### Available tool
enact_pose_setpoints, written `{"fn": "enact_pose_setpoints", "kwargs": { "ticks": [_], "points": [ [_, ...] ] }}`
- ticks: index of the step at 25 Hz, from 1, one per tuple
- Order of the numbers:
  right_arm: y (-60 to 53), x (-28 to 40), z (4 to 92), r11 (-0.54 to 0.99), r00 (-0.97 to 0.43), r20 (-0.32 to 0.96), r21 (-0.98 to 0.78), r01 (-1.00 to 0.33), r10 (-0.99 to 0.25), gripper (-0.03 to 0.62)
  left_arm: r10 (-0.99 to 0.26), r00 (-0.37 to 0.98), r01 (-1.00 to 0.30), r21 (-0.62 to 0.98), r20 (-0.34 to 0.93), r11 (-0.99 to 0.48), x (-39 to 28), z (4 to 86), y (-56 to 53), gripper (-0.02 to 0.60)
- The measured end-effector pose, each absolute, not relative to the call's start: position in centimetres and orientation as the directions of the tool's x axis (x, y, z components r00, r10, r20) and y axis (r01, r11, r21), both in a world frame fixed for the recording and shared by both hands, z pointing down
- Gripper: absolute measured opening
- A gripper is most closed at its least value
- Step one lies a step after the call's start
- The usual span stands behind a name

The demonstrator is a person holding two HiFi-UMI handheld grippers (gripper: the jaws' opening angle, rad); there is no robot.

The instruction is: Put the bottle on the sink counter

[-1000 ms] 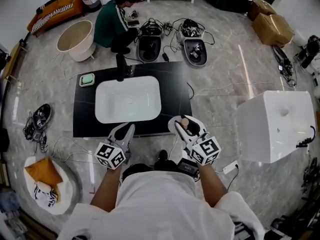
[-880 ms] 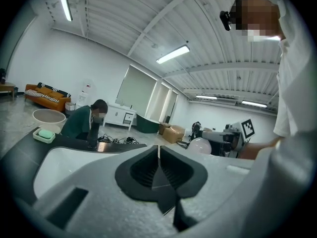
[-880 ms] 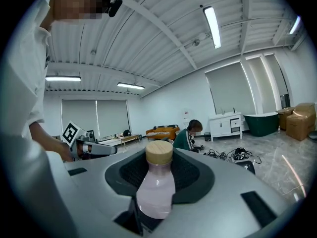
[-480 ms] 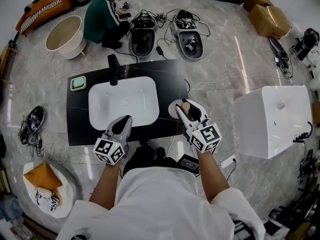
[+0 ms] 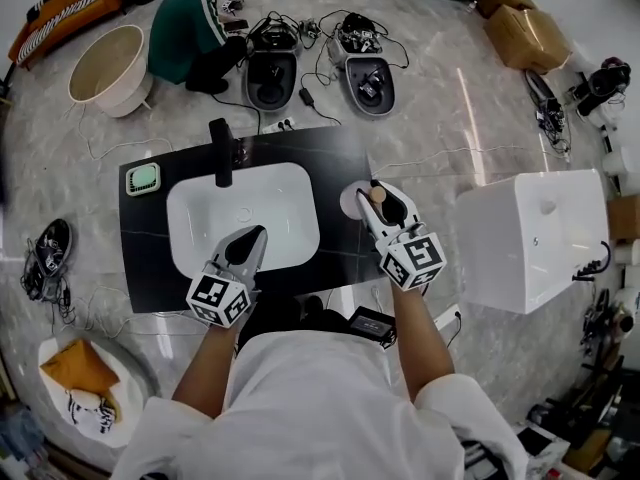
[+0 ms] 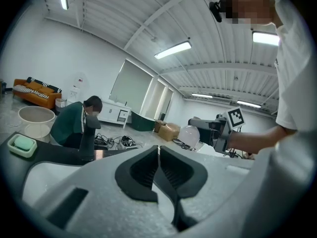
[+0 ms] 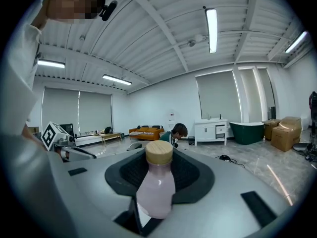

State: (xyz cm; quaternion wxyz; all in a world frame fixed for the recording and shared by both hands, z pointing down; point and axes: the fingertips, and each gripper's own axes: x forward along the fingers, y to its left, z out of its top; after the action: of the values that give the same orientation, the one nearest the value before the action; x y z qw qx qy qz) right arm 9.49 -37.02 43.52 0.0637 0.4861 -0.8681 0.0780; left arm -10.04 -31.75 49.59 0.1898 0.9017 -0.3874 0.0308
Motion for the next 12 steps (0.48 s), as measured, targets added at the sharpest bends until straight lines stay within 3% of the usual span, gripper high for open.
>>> {"fn": "enact_pose_setpoints", "kwargs": {
  "ticks": [12],
  "points": [
    [-44.9, 10.7, 45.4, 0.511, -0.514, 0.161, -0.063, -0.857, -0.843, 0.138, -0.644, 0.726, -0.684, 0.34, 0.241, -0.645, -7.2, 51.9, -35.0, 0.028]
  ]
}}
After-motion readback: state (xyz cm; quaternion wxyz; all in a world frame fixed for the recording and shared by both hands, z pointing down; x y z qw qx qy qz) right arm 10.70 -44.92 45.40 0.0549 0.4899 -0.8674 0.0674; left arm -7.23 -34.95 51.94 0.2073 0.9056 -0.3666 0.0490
